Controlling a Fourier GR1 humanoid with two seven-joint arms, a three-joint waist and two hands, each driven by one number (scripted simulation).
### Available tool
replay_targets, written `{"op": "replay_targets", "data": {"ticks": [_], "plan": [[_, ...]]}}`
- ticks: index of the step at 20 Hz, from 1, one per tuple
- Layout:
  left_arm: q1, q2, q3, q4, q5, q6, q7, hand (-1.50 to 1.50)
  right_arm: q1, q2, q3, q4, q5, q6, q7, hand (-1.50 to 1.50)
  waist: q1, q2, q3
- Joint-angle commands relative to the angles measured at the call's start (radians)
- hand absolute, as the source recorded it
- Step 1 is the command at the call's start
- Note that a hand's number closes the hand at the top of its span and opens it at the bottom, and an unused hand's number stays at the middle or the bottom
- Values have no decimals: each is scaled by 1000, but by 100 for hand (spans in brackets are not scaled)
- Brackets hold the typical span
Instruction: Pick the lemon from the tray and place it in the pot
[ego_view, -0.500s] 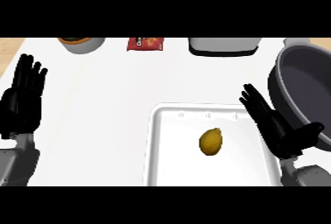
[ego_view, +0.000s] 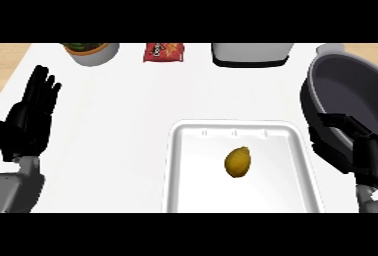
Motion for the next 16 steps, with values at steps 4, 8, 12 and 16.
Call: {"op": "replay_targets", "data": {"ticks": [4, 8, 12, 16], "plan": [[24, -8, -29, -98, -19, 16, 99, 0, 176, 151, -5, -94, 125, -235, -265, -150, 8, -6, 4], [-7, -33, -36, -70, -36, 3, 129, 0, 251, 84, 38, -283, 209, -221, -176, -150, 7, -5, 3], [9, -45, -35, -59, -71, 21, 72, 0, 249, -63, 116, -424, 286, -115, 145, -150, 11, -5, 1], [-19, -35, -28, -38, -39, -22, 86, 0, 187, -180, 187, -425, 330, 41, 378, -150, 24, 1, -2]]}}
